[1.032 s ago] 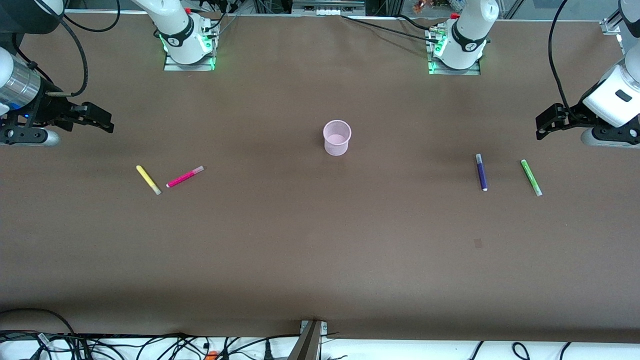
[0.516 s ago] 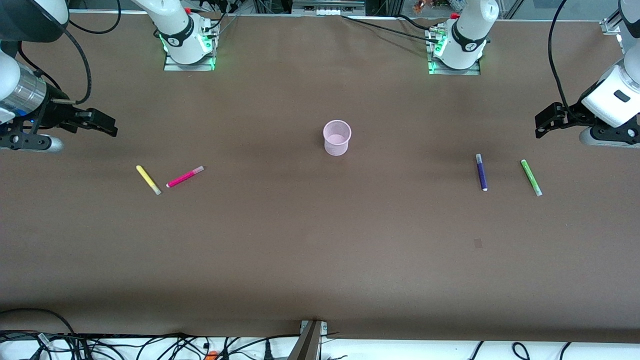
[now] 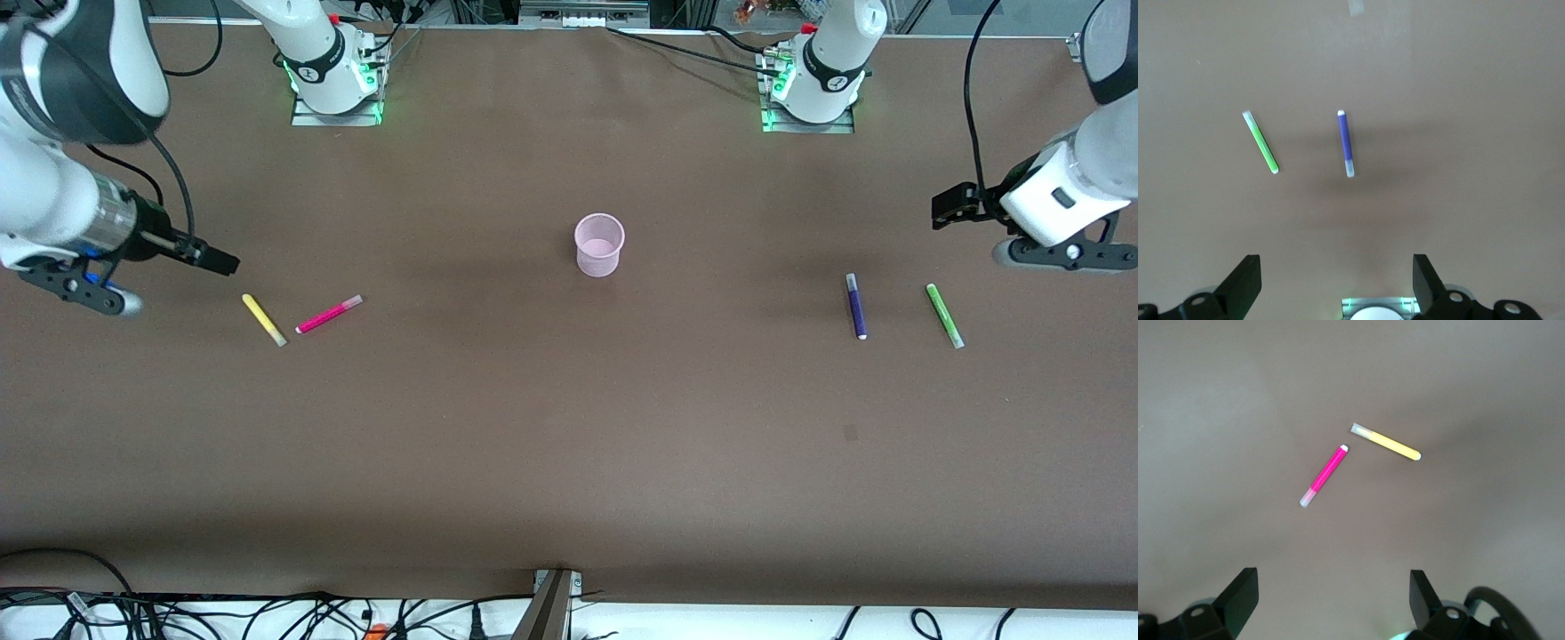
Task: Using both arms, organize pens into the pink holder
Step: 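Lower both grippers onto the pink and blue markers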
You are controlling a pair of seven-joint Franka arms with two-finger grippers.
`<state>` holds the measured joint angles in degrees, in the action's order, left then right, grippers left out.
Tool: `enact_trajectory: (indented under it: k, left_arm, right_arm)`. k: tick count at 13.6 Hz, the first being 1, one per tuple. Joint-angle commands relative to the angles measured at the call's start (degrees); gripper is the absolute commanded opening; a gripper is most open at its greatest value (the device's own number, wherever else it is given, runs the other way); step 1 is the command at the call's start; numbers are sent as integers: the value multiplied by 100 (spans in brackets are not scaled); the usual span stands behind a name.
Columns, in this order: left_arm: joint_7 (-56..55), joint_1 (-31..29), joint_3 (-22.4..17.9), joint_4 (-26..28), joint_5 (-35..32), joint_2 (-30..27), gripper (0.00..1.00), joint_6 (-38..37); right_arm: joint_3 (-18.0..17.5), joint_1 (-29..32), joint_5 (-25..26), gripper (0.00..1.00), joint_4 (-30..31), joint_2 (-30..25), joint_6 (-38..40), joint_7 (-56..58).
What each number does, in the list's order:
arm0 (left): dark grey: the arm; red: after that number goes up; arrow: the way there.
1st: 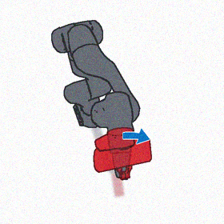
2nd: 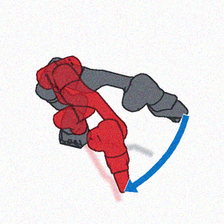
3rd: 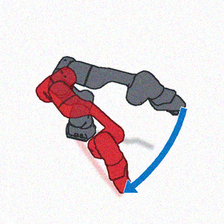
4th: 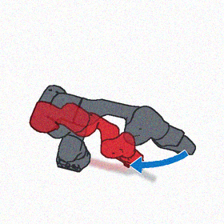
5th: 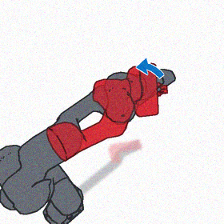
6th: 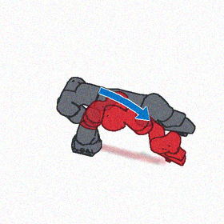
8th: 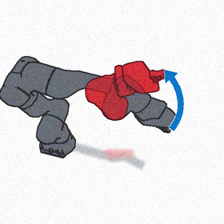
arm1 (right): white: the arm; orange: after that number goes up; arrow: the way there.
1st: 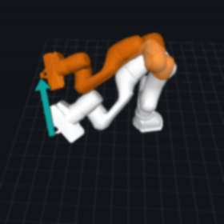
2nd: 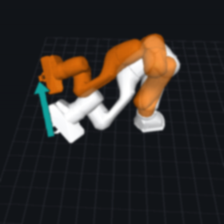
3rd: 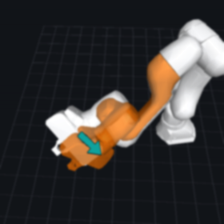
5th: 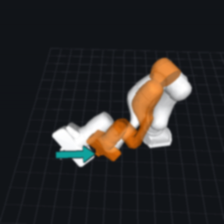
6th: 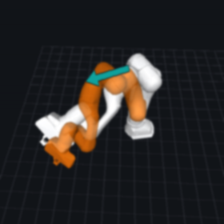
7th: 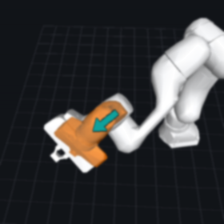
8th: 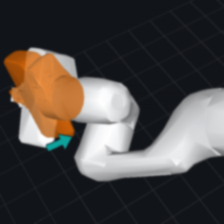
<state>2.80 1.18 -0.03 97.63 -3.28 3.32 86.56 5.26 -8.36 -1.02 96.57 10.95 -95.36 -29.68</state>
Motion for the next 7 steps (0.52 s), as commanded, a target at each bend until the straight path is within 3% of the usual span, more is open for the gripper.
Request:
enact_trajectory:
  k: [1,4,7]
  left_arm:
    - [151,-127,20,141,-355,273,100,287]
    - [151,-188,29,1430,-428,266,100,2016]
    - [107,-188,29,2328,-419,318,100,3460]
  right_arm:
    - [-33,-77,-29,100,-95,705,-499,-984]
    - [-42,-95,-117,100,290,1127,-1569,-1853]
    - [-42,-104,-117,100,932,1208,-2425,-2594]
